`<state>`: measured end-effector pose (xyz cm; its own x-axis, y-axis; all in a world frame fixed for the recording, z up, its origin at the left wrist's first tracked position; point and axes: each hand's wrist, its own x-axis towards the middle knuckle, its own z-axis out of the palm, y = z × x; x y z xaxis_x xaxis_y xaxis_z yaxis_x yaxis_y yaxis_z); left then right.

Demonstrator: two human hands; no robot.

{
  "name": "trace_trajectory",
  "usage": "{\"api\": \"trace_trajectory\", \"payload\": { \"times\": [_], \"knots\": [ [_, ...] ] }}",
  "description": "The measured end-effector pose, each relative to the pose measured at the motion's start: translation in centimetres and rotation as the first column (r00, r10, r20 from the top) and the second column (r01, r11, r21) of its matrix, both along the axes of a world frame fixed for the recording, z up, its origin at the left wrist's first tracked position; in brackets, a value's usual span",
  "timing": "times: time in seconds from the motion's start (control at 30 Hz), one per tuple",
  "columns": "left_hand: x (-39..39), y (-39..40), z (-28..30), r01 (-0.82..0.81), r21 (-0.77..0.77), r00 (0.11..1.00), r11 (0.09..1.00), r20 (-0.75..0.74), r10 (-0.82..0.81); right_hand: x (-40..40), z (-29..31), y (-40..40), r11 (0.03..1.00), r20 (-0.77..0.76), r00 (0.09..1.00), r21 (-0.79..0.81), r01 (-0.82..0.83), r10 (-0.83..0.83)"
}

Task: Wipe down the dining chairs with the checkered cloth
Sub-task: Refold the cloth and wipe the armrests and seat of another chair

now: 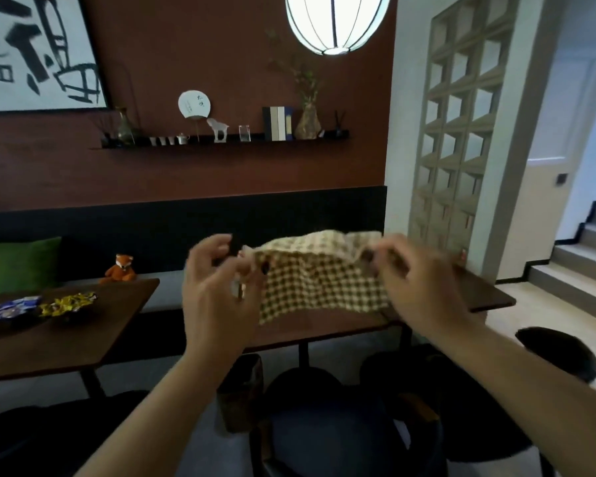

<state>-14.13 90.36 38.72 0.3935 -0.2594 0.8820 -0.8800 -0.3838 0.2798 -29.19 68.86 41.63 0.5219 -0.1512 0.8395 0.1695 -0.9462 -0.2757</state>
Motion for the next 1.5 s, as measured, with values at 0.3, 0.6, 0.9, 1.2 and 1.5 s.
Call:
{"api": "trace_trajectory", "payload": {
  "times": [0.3, 0.6, 0.9, 1.2, 1.5],
  "knots": [
    [-0.7, -2.1, -3.9, 0.105, -0.171, 0.913, 0.980, -0.374, -0.163, 1.7, -2.8, 1.0, 0.975, 0.028, 0.992, 0.190, 0.113, -0.121],
    [0.9, 0.1, -9.6, 0.057, 0.525, 0.844, 0.849, -0.480, 0.240, -0.6, -8.4, -0.6, 0.945, -0.655, 0.756, 0.254, 0.207, 0.011],
    [0.4, -1.0, -6.3, 0.173, -0.253, 0.510, 0.952, -0.804, -0.307, -2.4, -3.7, 1.6, 0.870, -0.457, 0.803, 0.471, -0.144, 0.381],
    [-3.2, -2.1, -1.4, 0.240, -0.300, 0.452, 0.923, -0.807, -0.380, -2.9, -2.4, 4.5, 0.821, -0.523, 0.648, 0.471, -0.322, 0.554],
    [-6.3, -0.3, 1.2, 0.542, -0.256, 0.283, 0.800, -0.841, -0.461, -3.6, -1.7, 3.3, 0.689, -0.182, 0.796, 0.632, -0.355, 0.577]
  ]
}}
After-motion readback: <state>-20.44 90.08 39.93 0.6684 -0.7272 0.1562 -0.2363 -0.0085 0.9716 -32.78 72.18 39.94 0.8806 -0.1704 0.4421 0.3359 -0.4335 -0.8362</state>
